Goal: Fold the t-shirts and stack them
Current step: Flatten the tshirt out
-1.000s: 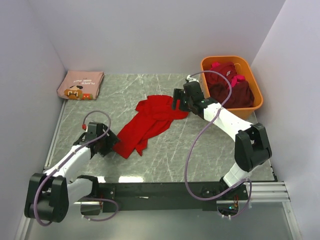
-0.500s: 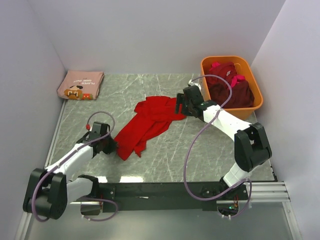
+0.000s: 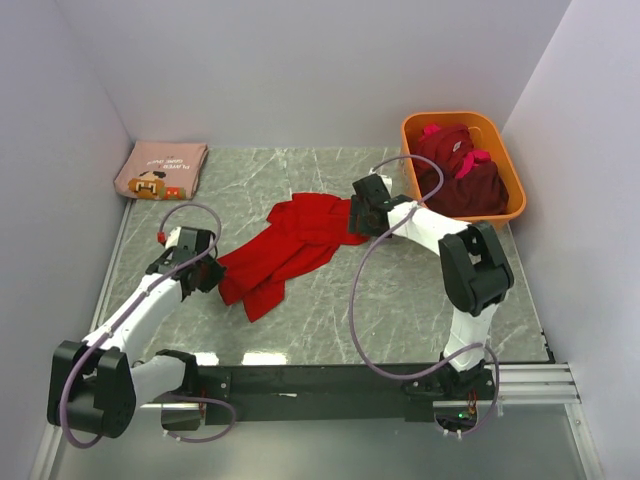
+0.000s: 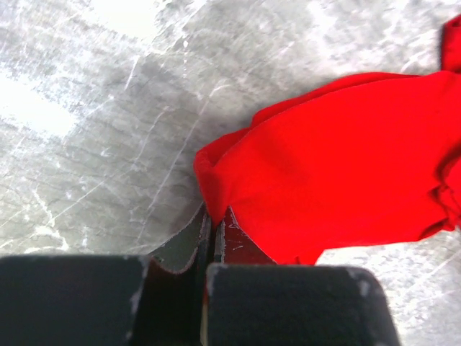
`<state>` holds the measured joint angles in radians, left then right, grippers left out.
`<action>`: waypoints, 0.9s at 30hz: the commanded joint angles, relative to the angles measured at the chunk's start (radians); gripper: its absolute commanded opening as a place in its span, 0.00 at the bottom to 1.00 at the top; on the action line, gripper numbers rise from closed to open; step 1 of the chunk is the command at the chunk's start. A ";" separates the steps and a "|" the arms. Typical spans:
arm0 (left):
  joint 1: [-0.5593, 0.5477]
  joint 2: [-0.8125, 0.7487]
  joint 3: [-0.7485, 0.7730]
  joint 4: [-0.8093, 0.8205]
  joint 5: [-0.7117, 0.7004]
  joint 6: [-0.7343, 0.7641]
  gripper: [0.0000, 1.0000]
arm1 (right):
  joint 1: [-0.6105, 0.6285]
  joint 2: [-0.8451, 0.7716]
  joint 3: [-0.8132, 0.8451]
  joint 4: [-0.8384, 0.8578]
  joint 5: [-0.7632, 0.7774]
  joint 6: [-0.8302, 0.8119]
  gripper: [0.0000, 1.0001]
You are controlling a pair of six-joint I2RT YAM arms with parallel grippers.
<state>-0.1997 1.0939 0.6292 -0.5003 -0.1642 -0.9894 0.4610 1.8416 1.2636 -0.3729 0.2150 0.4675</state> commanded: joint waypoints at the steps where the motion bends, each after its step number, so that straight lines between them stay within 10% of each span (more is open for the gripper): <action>1: 0.006 0.023 0.050 -0.017 -0.021 0.011 0.01 | -0.008 0.036 0.057 -0.024 0.063 0.026 0.75; 8: 0.008 0.004 0.044 0.002 -0.014 0.005 0.01 | -0.022 0.103 0.069 0.035 0.023 0.062 0.65; 17: 0.008 -0.019 0.102 -0.007 -0.058 0.001 0.01 | -0.025 0.046 0.079 0.055 0.012 0.053 0.00; 27: 0.008 -0.147 0.233 -0.015 -0.096 -0.012 0.01 | -0.007 -0.277 0.031 -0.001 0.003 -0.026 0.00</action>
<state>-0.1959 1.0046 0.7868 -0.5224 -0.2089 -0.9909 0.4450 1.6920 1.2881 -0.3687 0.2157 0.4835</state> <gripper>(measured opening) 0.025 0.021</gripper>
